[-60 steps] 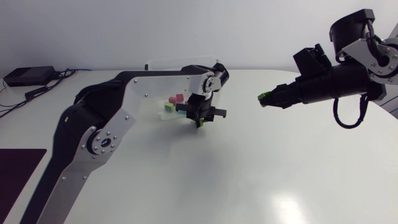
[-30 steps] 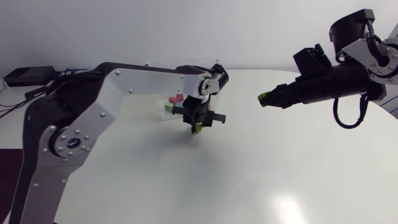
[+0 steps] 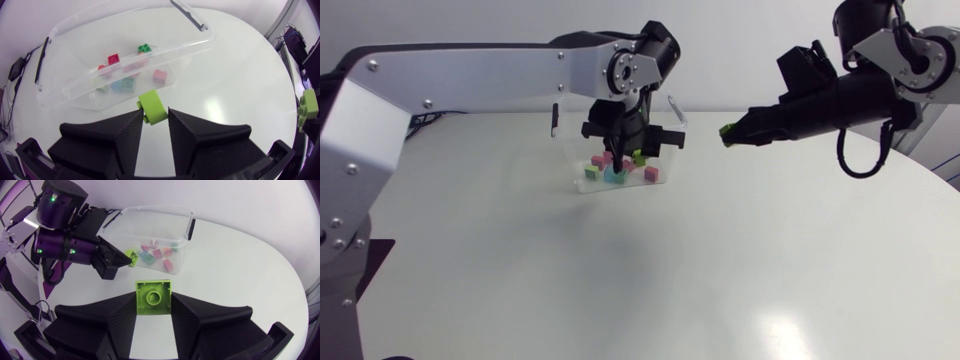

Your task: Place the duplo bricks in the container

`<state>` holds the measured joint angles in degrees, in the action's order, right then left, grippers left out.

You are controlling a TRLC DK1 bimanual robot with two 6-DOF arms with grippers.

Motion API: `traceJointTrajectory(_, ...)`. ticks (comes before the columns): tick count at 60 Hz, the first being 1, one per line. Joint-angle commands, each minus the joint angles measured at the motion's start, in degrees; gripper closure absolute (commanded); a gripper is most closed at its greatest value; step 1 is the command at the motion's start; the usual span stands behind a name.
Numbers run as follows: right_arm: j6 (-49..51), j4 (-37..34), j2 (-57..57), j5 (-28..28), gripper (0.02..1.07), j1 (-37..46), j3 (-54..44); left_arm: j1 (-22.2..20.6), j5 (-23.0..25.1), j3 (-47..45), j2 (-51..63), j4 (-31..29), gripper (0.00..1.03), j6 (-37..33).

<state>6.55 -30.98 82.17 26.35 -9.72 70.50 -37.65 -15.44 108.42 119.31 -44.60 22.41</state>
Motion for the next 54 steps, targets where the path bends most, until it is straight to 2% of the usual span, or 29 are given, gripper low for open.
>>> traceJointTrajectory(1,-2.2,0.8,3.0,-0.9,0.77,-1.4,3.2,2.1,-0.3,2.8,-3.0,-1.5,0.82,-0.9)
traceJointTrajectory(13,-3.6,0.8,7.5,-2.0,0.77,-3.6,8.0,6.5,-0.3,6.1,-6.2,-2.2,0.82,-2.1)
traceJointTrajectory(30,-4.9,0.8,10.9,-3.2,0.77,-5.5,11.5,10.0,-0.1,8.7,-8.0,-3.0,0.82,-3.3)
traceJointTrajectory(48,-6.0,0.5,13.2,-4.8,0.77,-7.0,14.8,15.8,0.5,9.8,-3.2,3.2,0.8,-7.1)
traceJointTrajectory(50,-6.0,0.4,13.5,-5.0,0.77,-7.0,15.2,16.3,0.6,10.2,-2.1,3.5,0.74,-7.6)
traceJointTrajectory(54,-6.1,0.1,14.2,-5.1,0.77,-7.0,16.2,17.3,0.9,10.9,-0.3,3.7,0.46,-8.1)
